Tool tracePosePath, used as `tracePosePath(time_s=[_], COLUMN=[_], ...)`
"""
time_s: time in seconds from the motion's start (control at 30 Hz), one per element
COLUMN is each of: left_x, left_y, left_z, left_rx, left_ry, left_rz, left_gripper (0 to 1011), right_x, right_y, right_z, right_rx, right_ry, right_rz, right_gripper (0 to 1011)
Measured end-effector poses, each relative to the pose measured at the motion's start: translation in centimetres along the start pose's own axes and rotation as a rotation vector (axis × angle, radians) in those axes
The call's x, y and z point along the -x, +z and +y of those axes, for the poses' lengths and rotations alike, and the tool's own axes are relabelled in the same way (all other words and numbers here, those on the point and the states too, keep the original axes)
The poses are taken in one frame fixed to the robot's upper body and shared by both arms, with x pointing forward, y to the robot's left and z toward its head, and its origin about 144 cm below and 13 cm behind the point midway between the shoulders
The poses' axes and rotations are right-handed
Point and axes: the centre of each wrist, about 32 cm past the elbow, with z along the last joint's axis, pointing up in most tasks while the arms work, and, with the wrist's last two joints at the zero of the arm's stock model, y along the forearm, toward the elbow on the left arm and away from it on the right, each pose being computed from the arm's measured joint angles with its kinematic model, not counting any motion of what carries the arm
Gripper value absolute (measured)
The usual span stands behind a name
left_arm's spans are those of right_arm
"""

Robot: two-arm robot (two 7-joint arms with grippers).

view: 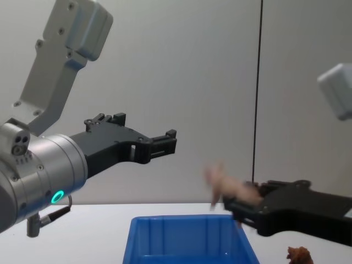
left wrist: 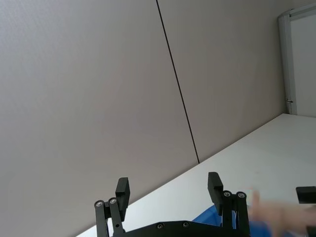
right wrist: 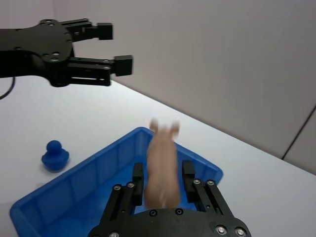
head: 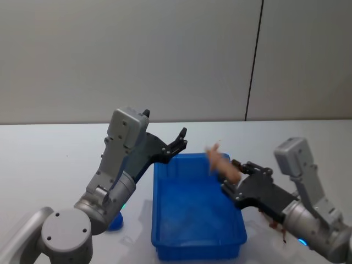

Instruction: Pick up the two dolls from the table and place them into the box.

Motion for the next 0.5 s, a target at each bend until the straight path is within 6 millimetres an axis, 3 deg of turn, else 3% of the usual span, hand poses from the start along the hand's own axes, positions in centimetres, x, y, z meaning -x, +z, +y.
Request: tracePosePath(time_s=[0.03,0.2,0.3,0.5], left_x=[0.0,0.0,0.0,0.0], left_y=[0.0,0.0,0.0,0.0], left_z=[0.0,0.0,0.0,0.0], left_rx=[0.0,0.0,0.0,0.0], left_ry=[0.0,0.0,0.0,0.0], left_rz=[0.0,0.0,0.0,0.0], left_gripper=[1002,1002,1002,1002], right_x=[0.2,0.5,0.6,0.5], right_y=[0.1,0.3,0.4,0.5], right_z=[0.2,0.8,1.1,1.4], right_rx=[0.004,0.02,0.03,0.042], right_ry=[0.012,0.033,0.038,0.033], right_rz=[-0.002,-0.006,-0.008,-0.011], right_gripper=[475,598,741,887])
